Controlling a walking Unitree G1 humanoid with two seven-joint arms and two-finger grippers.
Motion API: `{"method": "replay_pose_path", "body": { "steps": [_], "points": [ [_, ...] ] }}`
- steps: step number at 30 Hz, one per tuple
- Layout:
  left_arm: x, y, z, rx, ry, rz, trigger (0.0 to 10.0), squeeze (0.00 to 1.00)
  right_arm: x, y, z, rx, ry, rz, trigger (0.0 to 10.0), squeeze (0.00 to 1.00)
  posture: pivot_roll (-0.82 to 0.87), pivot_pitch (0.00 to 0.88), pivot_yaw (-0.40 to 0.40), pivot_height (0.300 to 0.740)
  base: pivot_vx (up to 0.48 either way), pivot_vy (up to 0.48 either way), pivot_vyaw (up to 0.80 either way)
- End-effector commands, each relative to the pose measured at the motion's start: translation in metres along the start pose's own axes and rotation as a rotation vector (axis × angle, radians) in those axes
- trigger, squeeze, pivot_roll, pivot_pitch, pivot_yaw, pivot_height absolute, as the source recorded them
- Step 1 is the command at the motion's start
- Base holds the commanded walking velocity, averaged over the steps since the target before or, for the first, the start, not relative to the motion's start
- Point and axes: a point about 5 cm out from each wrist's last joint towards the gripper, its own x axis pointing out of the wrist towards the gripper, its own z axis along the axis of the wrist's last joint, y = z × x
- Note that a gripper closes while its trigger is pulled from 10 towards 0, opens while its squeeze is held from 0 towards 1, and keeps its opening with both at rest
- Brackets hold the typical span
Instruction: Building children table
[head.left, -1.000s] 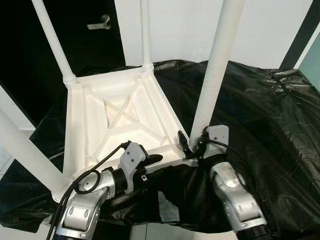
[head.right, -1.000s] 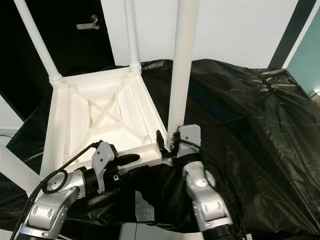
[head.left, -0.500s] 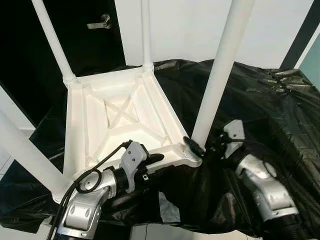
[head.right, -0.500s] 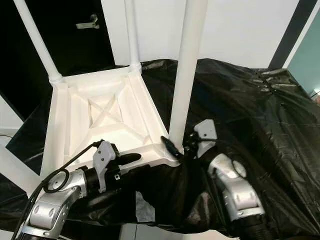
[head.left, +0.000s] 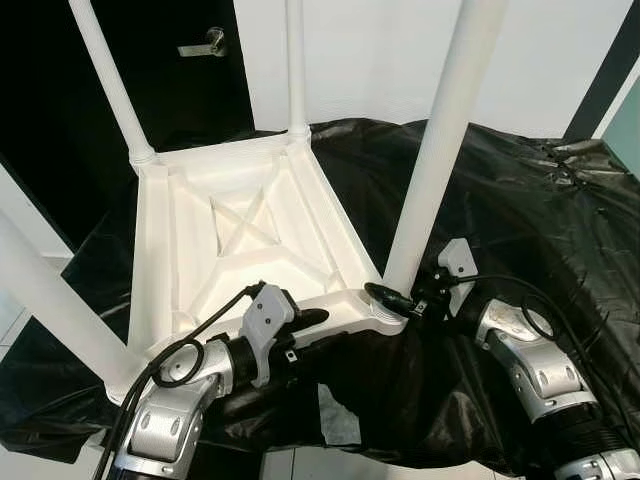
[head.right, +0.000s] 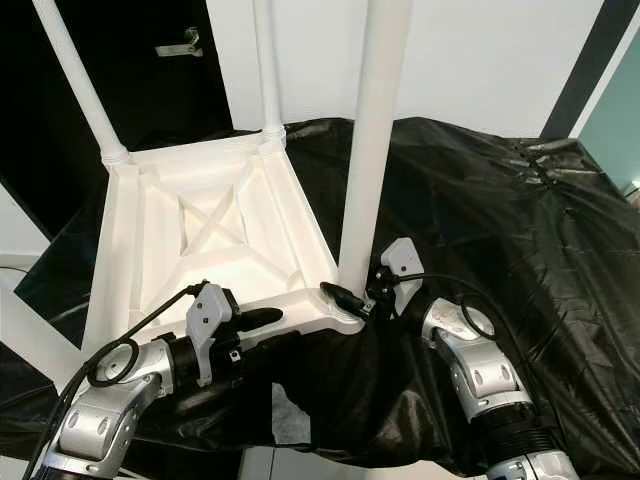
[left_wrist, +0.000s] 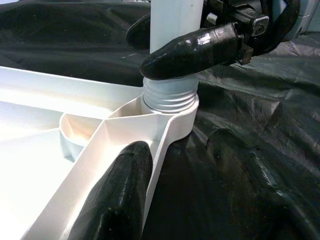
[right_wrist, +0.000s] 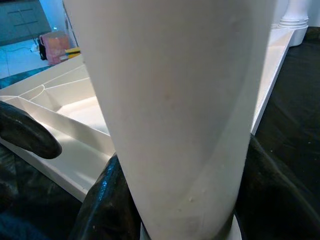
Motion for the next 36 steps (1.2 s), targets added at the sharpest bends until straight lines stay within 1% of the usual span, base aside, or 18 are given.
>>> {"method": "replay_pose_path", "body": {
  "steps": [1, 4, 5, 6, 7, 8, 11, 13, 15, 16, 17, 18, 20, 21, 22, 27, 28, 36],
  "points": [
    [0.000, 0.002, 0.000, 0.010, 0.001, 0.075, 10.0, 0.00, -0.003, -0.001, -0.005, 0.011, 0.020, -0.006, 0.0, 0.00, 0.01, 0.000, -0.024, 0.740, 0.000, 0.000, 0.00],
    [0.001, 0.002, 0.001, 0.009, -0.001, 0.075, 10.0, 0.00, -0.003, -0.002, -0.005, 0.015, 0.022, -0.040, 0.0, 0.00, 0.01, 0.000, -0.026, 0.740, 0.000, 0.000, 0.00],
    [0.001, 0.001, 0.001, 0.009, -0.003, 0.075, 10.0, 0.00, -0.004, -0.001, -0.006, 0.022, 0.018, -0.079, 4.7, 0.00, 0.00, 0.000, -0.024, 0.740, 0.000, 0.000, 0.00],
    [0.001, 0.001, 0.001, 0.009, -0.003, 0.075, 10.0, 0.00, -0.004, -0.001, -0.006, 0.022, 0.018, -0.079, 4.7, 0.00, 0.00, 0.000, -0.024, 0.740, 0.000, 0.000, 0.00],
    [0.002, 0.001, 0.001, 0.007, -0.005, 0.075, 10.0, 0.00, -0.003, 0.000, -0.007, 0.025, 0.014, -0.124, 10.0, 0.00, 0.00, 0.000, -0.022, 0.740, 0.000, 0.000, 0.00],
    [0.003, 0.001, 0.001, 0.006, -0.006, 0.073, 10.0, 0.00, -0.002, 0.002, -0.008, 0.033, 0.016, -0.167, 10.0, 0.00, 0.00, 0.000, -0.020, 0.740, 0.000, 0.000, 0.00],
    [0.003, 0.000, 0.001, 0.005, -0.006, 0.069, 10.0, 0.00, 0.001, 0.007, -0.009, 0.045, 0.017, -0.221, 10.0, 0.00, 0.00, 0.000, -0.014, 0.740, 0.000, 0.000, 0.00],
    [0.003, 0.000, 0.001, 0.005, -0.006, 0.069, 10.0, 0.00, 0.001, 0.007, -0.009, 0.045, 0.017, -0.221, 10.0, 0.00, 0.00, 0.000, -0.014, 0.740, 0.000, 0.000, 0.00],
    [0.003, 0.000, 0.001, 0.005, -0.004, 0.061, 10.0, 0.00, 0.007, 0.015, -0.012, 0.063, 0.028, -0.315, 10.0, 0.00, -0.01, 0.000, -0.008, 0.740, 0.000, 0.000, 0.00],
    [0.003, 0.000, 0.001, 0.005, -0.004, 0.061, 10.0, 0.00, 0.007, 0.015, -0.012, 0.063, 0.028, -0.315, 10.0, 0.00, -0.01, 0.000, -0.008, 0.740, 0.000, 0.000, 0.00],
    [0.003, 0.000, 0.001, 0.005, -0.003, 0.056, 10.0, 0.00, 0.010, 0.018, -0.014, 0.080, 0.039, -0.386, 10.0, 0.00, -0.01, 0.000, -0.004, 0.740, 0.000, 0.000, 0.00],
    [0.003, 0.000, 0.001, 0.005, -0.003, 0.056, 10.0, 0.00, 0.010, 0.018, -0.014, 0.080, 0.039, -0.386, 10.0, 0.00, -0.01, 0.000, -0.004, 0.740, 0.000, 0.000, 0.00],
    [0.002, 0.000, 0.001, 0.005, 0.001, 0.050, 10.0, 0.00, 0.015, 0.023, -0.016, 0.104, 0.061, -0.535, 10.0, 0.00, -0.01, 0.000, -0.002, 0.740, 0.000, 0.000, 0.00],
    [0.002, 0.000, 0.001, 0.005, 0.001, 0.050, 10.0, 0.00, 0.015, 0.023, -0.016, 0.104, 0.061, -0.535, 10.0, 0.00, -0.01, 0.000, -0.002, 0.740, 0.000, 0.000, 0.00],
    [0.002, -0.001, 0.001, 0.004, 0.002, 0.046, 10.0, 0.00, 0.018, 0.027, -0.016, 0.119, 0.071, -0.649, 10.0, 0.00, -0.01, 0.000, 0.000, 0.740, 0.000, 0.000, 0.00],
    [0.002, -0.001, 0.001, 0.003, 0.003, 0.044, 10.0, 0.00, 0.020, 0.030, -0.016, 0.131, 0.083, -0.733, 10.0, 0.00, -0.01, 0.000, -0.001, 0.740, 0.000, 0.000, 0.00],
    [0.002, -0.001, 0.001, 0.002, 0.002, 0.044, 10.0, 0.00, 0.024, 0.036, -0.013, 0.134, 0.076, -0.752, 10.0, 0.00, -0.01, 0.000, -0.002, 0.740, 0.000, 0.000, 0.00],
    [0.002, -0.001, 0.001, 0.004, 0.003, 0.042, 10.0, 0.00, 0.025, 0.038, -0.011, 0.131, 0.070, -0.759, 10.0, 0.00, -0.01, 0.000, -0.001, 0.740, 0.000, 0.000, 0.00]
  ]
}}
